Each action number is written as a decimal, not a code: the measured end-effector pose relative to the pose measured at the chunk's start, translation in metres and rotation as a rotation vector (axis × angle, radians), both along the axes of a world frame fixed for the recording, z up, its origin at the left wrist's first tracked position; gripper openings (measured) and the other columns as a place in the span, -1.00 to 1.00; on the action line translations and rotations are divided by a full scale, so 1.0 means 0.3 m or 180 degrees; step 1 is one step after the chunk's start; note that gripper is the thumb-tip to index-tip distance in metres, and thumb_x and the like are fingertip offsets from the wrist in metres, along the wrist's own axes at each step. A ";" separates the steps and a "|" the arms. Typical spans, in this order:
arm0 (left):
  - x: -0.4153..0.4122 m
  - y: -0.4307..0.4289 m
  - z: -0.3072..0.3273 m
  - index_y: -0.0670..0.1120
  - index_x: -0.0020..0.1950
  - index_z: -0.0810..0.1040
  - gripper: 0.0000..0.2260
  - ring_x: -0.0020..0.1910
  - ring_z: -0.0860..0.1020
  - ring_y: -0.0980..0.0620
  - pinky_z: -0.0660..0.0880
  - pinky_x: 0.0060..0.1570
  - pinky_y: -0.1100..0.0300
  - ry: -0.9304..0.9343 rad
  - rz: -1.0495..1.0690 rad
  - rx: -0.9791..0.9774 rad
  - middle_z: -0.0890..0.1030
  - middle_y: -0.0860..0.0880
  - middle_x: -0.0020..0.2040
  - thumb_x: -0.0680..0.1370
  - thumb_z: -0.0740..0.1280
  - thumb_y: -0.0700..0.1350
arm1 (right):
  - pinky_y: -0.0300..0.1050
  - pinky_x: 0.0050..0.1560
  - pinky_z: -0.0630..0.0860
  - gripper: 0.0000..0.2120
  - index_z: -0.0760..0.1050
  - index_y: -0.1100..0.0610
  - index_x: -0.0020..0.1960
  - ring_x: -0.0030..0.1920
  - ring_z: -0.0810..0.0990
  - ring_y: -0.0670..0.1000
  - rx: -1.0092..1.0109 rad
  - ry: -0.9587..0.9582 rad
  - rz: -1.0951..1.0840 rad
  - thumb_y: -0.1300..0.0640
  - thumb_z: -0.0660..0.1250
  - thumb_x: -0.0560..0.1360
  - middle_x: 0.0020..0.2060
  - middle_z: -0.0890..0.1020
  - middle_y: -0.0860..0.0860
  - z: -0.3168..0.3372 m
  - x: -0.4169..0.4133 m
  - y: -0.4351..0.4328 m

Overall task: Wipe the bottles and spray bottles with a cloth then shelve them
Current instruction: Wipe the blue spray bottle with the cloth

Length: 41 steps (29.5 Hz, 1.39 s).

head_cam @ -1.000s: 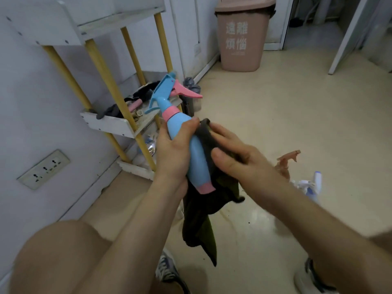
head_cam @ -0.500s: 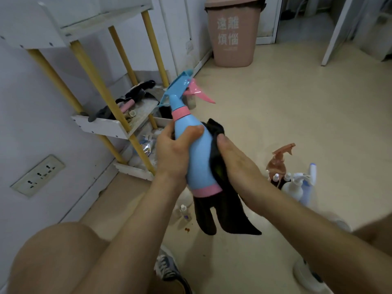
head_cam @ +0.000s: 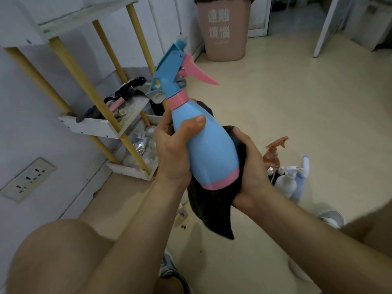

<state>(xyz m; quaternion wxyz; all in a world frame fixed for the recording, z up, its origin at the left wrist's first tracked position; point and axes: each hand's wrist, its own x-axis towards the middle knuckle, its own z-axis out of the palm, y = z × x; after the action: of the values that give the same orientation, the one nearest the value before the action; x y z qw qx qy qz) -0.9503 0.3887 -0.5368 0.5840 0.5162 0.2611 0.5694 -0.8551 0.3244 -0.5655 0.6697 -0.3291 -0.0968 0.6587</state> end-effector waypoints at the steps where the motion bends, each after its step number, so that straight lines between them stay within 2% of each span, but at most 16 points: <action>1: 0.000 0.004 0.006 -0.13 0.00 0.57 -0.68 -0.21 0.62 -0.05 0.56 -0.22 0.07 0.0067 0.0060 0.0079 0.64 -0.05 -0.17 0.28 0.43 -0.06 | 0.03 -0.07 0.57 -0.63 0.69 0.10 -0.21 -0.19 0.67 0.16 0.0068 0.0073 0.0048 -0.11 0.24 0.54 -0.10 0.71 0.16 0.015 0.000 -0.001; 4: -0.001 0.035 0.006 0.01 0.00 0.55 -0.70 -0.09 0.61 -0.01 0.57 -0.13 -0.04 0.0705 0.0422 0.0389 0.62 -0.01 -0.11 0.36 0.36 0.13 | 0.02 -0.04 0.60 -0.75 0.65 0.13 -0.07 -0.11 0.69 0.14 0.0065 -0.0239 -0.0376 -0.04 0.31 0.54 -0.06 0.72 0.13 0.049 0.016 0.020; 6: 0.007 0.047 0.000 0.06 0.05 0.55 -0.63 0.08 0.54 -0.02 0.54 0.08 -0.09 0.1525 0.0684 0.0446 0.57 -0.08 0.03 0.42 0.27 0.28 | 0.01 -0.07 0.62 -0.79 0.63 0.13 -0.02 -0.08 0.69 0.09 0.0060 -0.0946 -0.0927 0.00 0.34 0.55 -0.06 0.71 0.11 0.067 0.040 0.033; 10: 0.036 -0.011 0.025 -0.07 0.23 0.51 -0.58 0.03 0.66 -0.02 0.62 0.04 -0.01 0.0703 0.0025 -0.1035 0.67 -0.04 0.06 0.45 0.43 0.09 | -0.45 -0.17 0.43 -0.87 0.52 -0.13 -0.12 -0.13 0.56 -0.20 0.0411 -0.3013 -0.1708 -0.06 0.27 0.59 -0.10 0.60 0.01 0.042 0.017 0.016; 12: 0.051 -0.015 0.032 -0.12 0.17 0.54 -0.56 -0.08 0.69 -0.05 0.65 -0.06 -0.04 0.0157 0.0075 -0.1540 0.70 -0.07 -0.03 0.37 0.50 0.04 | -0.49 -0.12 0.39 -0.90 0.44 -0.21 -0.06 -0.08 0.51 -0.27 0.0700 -0.3678 -0.1689 -0.17 0.19 0.55 -0.06 0.49 -0.04 0.003 -0.005 0.021; 14: 0.062 -0.013 0.023 -0.10 0.10 0.55 -0.65 -0.13 0.69 -0.06 0.65 -0.11 -0.03 -0.0045 0.0397 -0.1471 0.70 -0.07 -0.08 0.40 0.54 -0.06 | -0.32 -0.06 0.49 -0.76 0.51 -0.13 -0.04 -0.05 0.55 -0.21 0.0656 -0.3411 -0.1439 -0.23 0.16 0.50 -0.06 0.54 0.00 -0.012 -0.015 0.039; 16: 0.074 -0.022 0.011 -0.09 0.12 0.54 -0.62 -0.09 0.68 -0.07 0.64 -0.08 -0.03 0.0065 0.0586 -0.0953 0.68 -0.06 -0.05 0.36 0.56 -0.11 | -0.03 -0.10 0.60 -0.71 0.60 0.01 -0.11 -0.08 0.65 0.06 0.0135 -0.2155 -0.1175 -0.18 0.25 0.49 -0.12 0.66 0.08 0.015 -0.001 0.059; 18: 0.076 -0.034 0.001 -0.18 0.20 0.52 -0.44 -0.04 0.67 -0.09 0.63 -0.04 -0.02 0.0359 0.0398 -0.0346 0.67 -0.10 0.00 0.26 0.56 -0.07 | 0.00 -0.20 0.60 -0.72 0.63 0.09 -0.08 -0.19 0.68 0.14 -0.0373 -0.0904 -0.0654 -0.11 0.30 0.50 -0.18 0.70 0.12 0.037 0.036 0.055; 21: 0.064 -0.006 0.003 -0.28 0.22 0.47 -0.41 -0.05 0.64 -0.08 0.60 -0.04 0.03 0.0215 -0.0350 -0.0148 0.63 -0.13 -0.02 0.26 0.51 -0.11 | -0.02 -0.09 0.62 -0.65 0.62 0.15 0.04 -0.18 0.68 0.15 -0.0280 -0.0188 -0.0130 -0.10 0.24 0.54 -0.13 0.71 0.15 0.051 0.077 0.041; 23: 0.045 0.041 0.002 -0.21 0.19 0.48 -0.46 -0.03 0.64 -0.05 0.59 0.02 0.02 0.0345 -0.0435 -0.0254 0.64 -0.08 -0.02 0.27 0.48 -0.05 | 0.06 0.02 0.60 -0.65 0.61 0.14 0.07 -0.06 0.69 0.18 -0.0170 -0.0338 -0.0310 -0.11 0.24 0.56 -0.06 0.71 0.15 0.049 0.086 0.046; 26: 0.036 0.063 0.006 -0.07 0.34 0.44 -0.35 0.12 0.63 -0.02 0.56 0.16 -0.08 0.0782 -0.0318 -0.0649 0.64 -0.02 0.10 0.31 0.55 0.01 | -0.07 -0.02 0.60 -0.75 0.56 0.06 0.03 0.04 0.66 0.06 -0.0330 -0.1525 -0.1281 -0.10 0.25 0.58 -0.01 0.66 0.09 0.044 0.096 0.065; 28: 0.061 0.028 0.007 -0.08 0.29 0.49 -0.38 0.09 0.65 -0.09 0.60 0.08 -0.13 0.0381 -0.0364 -0.1365 0.68 -0.06 0.06 0.29 0.56 0.06 | -0.30 -0.01 0.49 -0.79 0.51 -0.03 0.05 0.02 0.59 -0.15 -0.0051 -0.2782 -0.1812 -0.11 0.18 0.60 -0.02 0.60 0.01 0.020 0.066 0.055; 30: 0.087 0.000 -0.002 -0.12 0.16 0.55 -0.51 -0.01 0.67 -0.13 0.61 0.03 -0.16 -0.0228 -0.0182 -0.1863 0.69 -0.11 -0.02 0.31 0.51 0.06 | -0.28 0.09 0.44 -0.79 0.43 -0.18 0.11 0.08 0.52 -0.16 0.0328 -0.3553 -0.1917 -0.19 0.10 0.56 0.03 0.53 -0.05 -0.021 0.032 0.049; 34: 0.081 0.008 -0.027 -0.19 0.32 0.49 -0.31 0.12 0.63 -0.21 0.54 0.15 -0.23 -0.0530 -0.0119 -0.1754 0.63 -0.22 0.18 0.24 0.55 -0.02 | -0.05 0.05 0.58 -0.77 0.50 -0.15 -0.03 0.02 0.58 -0.11 0.0307 -0.3094 -0.1585 -0.19 0.11 0.57 -0.02 0.58 -0.02 0.017 0.021 0.048; 37: 0.068 0.022 -0.037 -0.21 0.19 0.51 -0.39 0.02 0.63 -0.17 0.59 0.07 -0.12 -0.0448 -0.0323 -0.1247 0.63 -0.21 0.05 0.19 0.51 -0.04 | -0.25 -0.18 0.58 -0.74 0.54 0.03 -0.20 -0.27 0.62 -0.17 -0.0302 -0.2091 -0.1013 -0.01 0.22 0.61 -0.27 0.65 -0.05 0.068 0.086 0.052; 41: 0.047 0.032 -0.035 -0.20 0.12 0.51 -0.51 -0.02 0.61 -0.14 0.58 0.03 -0.08 -0.0223 -0.0843 -0.0711 0.60 -0.20 0.02 0.25 0.47 -0.08 | 0.12 0.11 0.57 -0.77 0.62 0.14 -0.18 -0.10 0.65 0.14 -0.0566 -0.1625 -0.0178 0.06 0.28 0.55 -0.15 0.72 0.13 0.084 0.137 0.052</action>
<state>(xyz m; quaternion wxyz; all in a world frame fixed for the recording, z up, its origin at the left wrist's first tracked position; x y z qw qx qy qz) -0.9363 0.3982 -0.5473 0.7164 0.4579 0.2319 0.4726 -0.8139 0.3400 -0.5402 0.6100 -0.5445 -0.1951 0.5416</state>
